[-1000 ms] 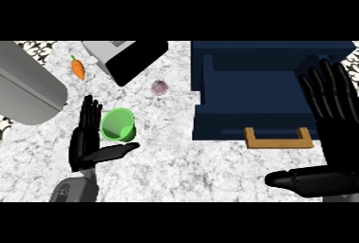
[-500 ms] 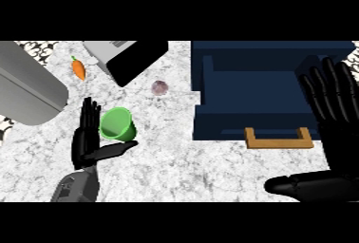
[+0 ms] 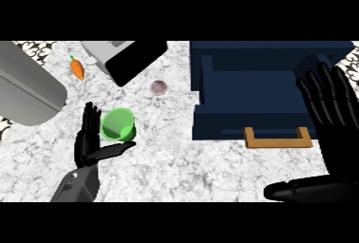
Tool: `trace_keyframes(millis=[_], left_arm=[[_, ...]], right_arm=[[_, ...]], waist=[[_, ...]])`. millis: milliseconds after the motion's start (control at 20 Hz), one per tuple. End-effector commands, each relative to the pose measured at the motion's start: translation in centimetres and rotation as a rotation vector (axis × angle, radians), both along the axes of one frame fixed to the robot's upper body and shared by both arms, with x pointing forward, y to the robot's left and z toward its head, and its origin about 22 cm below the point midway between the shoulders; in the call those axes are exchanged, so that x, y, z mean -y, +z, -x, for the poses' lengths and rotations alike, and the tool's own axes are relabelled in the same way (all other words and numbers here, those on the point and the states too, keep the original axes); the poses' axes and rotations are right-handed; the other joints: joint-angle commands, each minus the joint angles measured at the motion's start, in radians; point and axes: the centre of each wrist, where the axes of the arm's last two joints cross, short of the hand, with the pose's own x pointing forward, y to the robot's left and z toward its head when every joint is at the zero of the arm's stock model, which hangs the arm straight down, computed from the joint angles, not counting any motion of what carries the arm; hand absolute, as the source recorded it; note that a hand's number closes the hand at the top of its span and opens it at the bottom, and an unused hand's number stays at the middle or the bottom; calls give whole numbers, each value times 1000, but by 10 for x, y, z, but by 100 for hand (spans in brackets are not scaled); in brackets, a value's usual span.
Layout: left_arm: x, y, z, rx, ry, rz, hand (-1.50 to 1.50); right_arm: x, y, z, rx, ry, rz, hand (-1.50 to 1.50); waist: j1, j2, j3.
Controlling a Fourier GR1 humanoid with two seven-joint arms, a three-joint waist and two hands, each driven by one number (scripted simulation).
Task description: Pick up the cup, place it into the drawer and close the drawer
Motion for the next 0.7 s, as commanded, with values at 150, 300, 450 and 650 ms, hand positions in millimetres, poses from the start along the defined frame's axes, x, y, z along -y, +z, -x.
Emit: trace_keyframes(millis=[150,300,450,650], left_arm=[[-2,-11,-9,-16,9,1,-150],[-10,-20,1,12,-19,11,-150],[2,-11,-12,26,-32,30,-150],[-19,-30,8,34,-37,62,-150]], right_arm=[[4,4,19,6,13,-19,-150],[14,3,1,2,-7,0,-150],[-7,11,10,-11,8,-16,-150],[12,1,-8,12,-5,-1,-150]], waist=[[-3,0,0],[-1,1,0],[0,0,0],[-2,2,-1]])
